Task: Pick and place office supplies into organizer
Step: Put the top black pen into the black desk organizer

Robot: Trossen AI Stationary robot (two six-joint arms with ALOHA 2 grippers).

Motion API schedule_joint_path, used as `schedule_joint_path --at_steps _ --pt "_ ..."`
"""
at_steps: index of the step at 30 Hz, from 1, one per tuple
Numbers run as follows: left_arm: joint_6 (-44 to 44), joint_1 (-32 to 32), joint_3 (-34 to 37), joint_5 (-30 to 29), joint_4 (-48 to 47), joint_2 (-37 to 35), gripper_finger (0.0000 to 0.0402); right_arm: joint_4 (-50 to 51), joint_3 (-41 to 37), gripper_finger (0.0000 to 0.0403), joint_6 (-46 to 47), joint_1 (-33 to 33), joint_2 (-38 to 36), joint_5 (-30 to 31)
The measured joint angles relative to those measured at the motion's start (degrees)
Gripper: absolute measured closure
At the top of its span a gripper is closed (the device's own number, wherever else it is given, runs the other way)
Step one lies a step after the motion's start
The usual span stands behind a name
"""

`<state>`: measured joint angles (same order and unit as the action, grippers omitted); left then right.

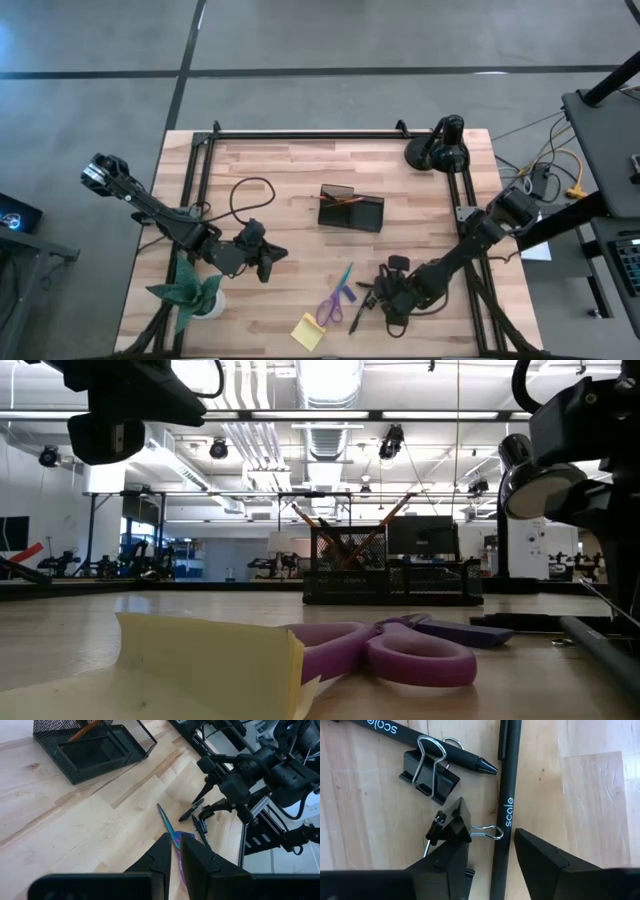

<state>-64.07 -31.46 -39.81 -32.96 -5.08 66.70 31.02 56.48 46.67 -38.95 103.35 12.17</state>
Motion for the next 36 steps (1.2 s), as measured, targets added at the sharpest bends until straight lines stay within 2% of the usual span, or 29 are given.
schedule_joint_path --at_steps 8,13,17,29,36 --pt "0.02 0.00 0.30 0.01 0.04 0.00 0.0378 -0.78 -0.08 0.0250 -2.25 3.55 0.52 0.23" --pt "0.00 0.00 1.01 0.02 0.04 0.00 0.0378 -4.46 -0.21 0.0250 -7.64 6.62 1.49 1.94" --pt "-0.04 0.00 1.22 0.06 0.12 0.00 0.0378 -7.69 -0.25 0.0250 -10.56 8.68 2.15 0.69" --pt "-0.04 -0.02 1.75 1.59 0.17 -0.02 0.0378 -7.95 -0.41 0.0262 -10.47 9.02 3.17 -1.87" --pt "-0.02 0.00 1.75 1.59 0.15 -0.02 0.0378 -7.87 -0.50 0.0290 -7.97 8.76 3.17 -3.24"
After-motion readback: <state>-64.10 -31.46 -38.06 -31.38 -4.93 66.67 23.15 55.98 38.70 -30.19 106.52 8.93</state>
